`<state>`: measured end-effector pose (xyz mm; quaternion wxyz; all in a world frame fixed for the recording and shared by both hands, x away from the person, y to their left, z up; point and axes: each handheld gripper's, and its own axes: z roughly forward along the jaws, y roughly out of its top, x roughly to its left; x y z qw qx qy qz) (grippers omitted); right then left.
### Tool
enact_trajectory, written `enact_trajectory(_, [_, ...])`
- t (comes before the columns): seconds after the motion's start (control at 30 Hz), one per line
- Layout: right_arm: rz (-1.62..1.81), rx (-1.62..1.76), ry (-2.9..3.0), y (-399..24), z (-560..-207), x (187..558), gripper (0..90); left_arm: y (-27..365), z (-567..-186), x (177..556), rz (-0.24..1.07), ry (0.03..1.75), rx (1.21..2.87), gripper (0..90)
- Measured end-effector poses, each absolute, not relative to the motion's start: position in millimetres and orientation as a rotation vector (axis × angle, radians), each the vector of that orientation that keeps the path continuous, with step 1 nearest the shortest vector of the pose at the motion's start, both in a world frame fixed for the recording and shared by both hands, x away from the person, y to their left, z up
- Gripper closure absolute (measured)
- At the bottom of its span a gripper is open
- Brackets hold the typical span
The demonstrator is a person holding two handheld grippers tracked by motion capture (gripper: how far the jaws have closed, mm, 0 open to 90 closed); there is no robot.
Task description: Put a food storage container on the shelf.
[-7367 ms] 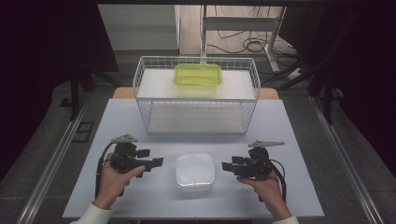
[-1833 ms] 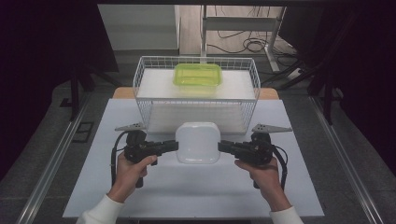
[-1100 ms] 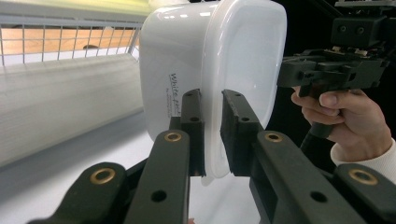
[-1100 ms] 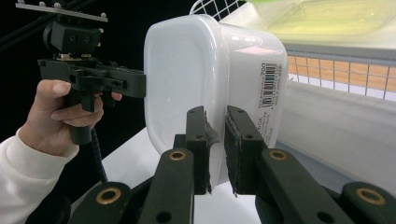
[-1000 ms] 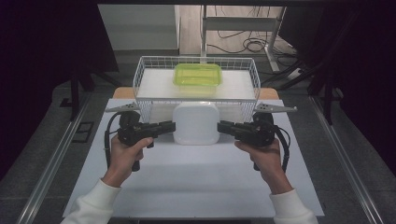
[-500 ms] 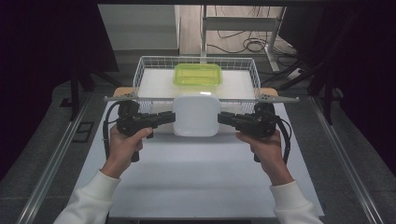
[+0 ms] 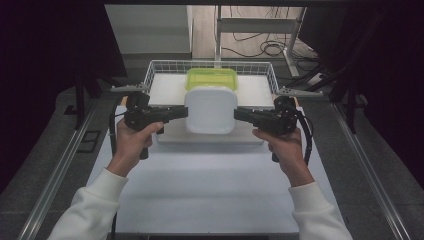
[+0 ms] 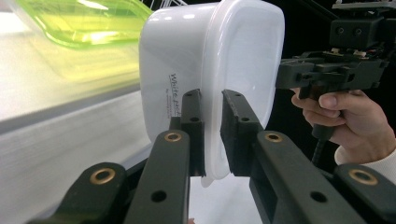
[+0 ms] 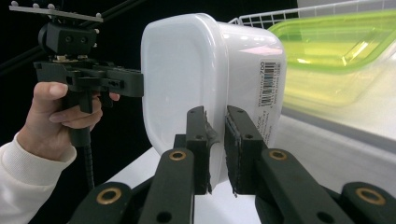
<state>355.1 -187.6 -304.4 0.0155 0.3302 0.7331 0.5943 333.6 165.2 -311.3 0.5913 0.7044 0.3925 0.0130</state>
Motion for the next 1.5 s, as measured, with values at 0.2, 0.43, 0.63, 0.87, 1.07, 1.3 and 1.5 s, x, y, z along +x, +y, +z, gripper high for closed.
enact_trajectory(0.2, [1.839,1.024,2.283,-188,-292,365,79.6,165,-302,345,0.026,0.908,1.632,80.1])
enact_trajectory(0.43, [1.848,1.017,2.281,-188,-280,381,79.6,165,-286,361,0.032,0.906,1.643,80.2])
enact_trajectory(0.63, [1.866,1.026,2.269,-188,-271,395,79.6,165,-274,374,0.038,0.913,1.651,80.2])
enact_trajectory(0.87, [1.872,1.045,2.276,-186,-266,410,79.7,167,-269,389,0.032,0.919,1.659,80.2])
enact_trajectory(1.07, [1.880,1.077,2.281,-185,-267,422,79.7,168,-269,401,0.015,0.935,1.653,80.1])
enact_trajectory(1.3, [1.897,1.109,2.276,-183,-265,436,79.8,171,-265,417,-0.005,0.957,1.646,80.1])
enact_trajectory(1.5, [1.889,1.141,2.281,-182,-262,448,79.8,171,-262,432,-0.014,0.974,1.651,80.0])
